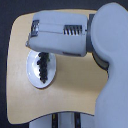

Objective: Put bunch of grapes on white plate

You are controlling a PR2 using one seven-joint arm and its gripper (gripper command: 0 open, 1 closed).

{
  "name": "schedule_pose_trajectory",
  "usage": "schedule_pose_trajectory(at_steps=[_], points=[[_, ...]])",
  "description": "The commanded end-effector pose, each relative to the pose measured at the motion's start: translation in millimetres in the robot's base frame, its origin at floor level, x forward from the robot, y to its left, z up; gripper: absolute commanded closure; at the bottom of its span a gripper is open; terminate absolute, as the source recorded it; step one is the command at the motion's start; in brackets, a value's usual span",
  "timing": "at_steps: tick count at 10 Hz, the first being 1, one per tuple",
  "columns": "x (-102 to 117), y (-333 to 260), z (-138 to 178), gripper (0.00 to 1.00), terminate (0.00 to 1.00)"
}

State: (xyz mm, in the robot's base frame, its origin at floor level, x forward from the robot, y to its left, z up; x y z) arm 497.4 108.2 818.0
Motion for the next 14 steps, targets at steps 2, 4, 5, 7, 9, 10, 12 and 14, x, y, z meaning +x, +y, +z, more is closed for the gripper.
schedule_pose_trajectory(at_steps=[2, 4, 5, 7, 9, 10, 12, 14], points=[[48.4, -14.5, 86.3, 0.0, 0.0], [44.1, -52.1, 90.9, 0.0, 0.0], [42.8, -85.5, 94.2, 0.0, 0.0], [40.2, -134.7, 100.6, 0.0, 0.0], [40.0, -191.8, 112.2, 0.0, 0.0], [40.5, -210.5, 115.3, 0.0, 0.0], [46.7, -260.2, 123.9, 0.0, 0.0], [51.9, -292.3, 130.4, 0.0, 0.0]])
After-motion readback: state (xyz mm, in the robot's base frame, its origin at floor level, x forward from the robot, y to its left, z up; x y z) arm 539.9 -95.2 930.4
